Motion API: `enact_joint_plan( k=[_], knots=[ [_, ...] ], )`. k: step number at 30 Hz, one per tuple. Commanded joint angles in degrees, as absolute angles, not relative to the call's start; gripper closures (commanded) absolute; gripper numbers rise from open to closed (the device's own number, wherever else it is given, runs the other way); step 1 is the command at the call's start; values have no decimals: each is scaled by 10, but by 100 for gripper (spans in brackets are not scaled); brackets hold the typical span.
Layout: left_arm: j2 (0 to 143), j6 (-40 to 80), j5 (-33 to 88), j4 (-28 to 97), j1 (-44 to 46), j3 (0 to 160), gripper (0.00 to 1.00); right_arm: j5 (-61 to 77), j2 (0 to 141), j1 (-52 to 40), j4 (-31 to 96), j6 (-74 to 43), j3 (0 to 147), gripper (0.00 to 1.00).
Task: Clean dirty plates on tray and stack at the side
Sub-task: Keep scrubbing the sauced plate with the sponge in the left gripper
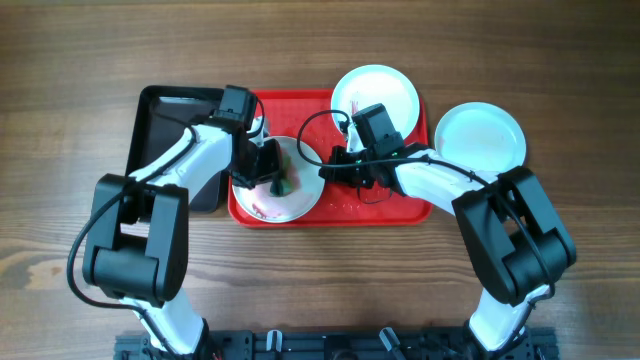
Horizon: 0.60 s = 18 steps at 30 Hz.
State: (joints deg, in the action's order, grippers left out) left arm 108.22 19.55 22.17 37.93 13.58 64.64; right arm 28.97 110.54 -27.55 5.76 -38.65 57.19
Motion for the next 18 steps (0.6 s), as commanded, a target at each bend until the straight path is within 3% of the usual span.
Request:
enact_joint_plan(
  k=[1, 9, 13, 18],
  knots=[
    [1100, 154, 283, 365, 140, 629, 96, 276, 1129, -273, 65, -390, 566, 96],
    [1100, 265, 29, 307, 140, 629, 96, 278, 1129, -273, 65, -390, 566, 96],
    [1100, 262, 63, 335, 141, 629, 96, 278, 1129, -273, 65, -390, 566, 96],
    [1100, 185, 230, 377, 141, 629, 96, 280, 1129, -273, 65, -390, 566, 96]
  ],
)
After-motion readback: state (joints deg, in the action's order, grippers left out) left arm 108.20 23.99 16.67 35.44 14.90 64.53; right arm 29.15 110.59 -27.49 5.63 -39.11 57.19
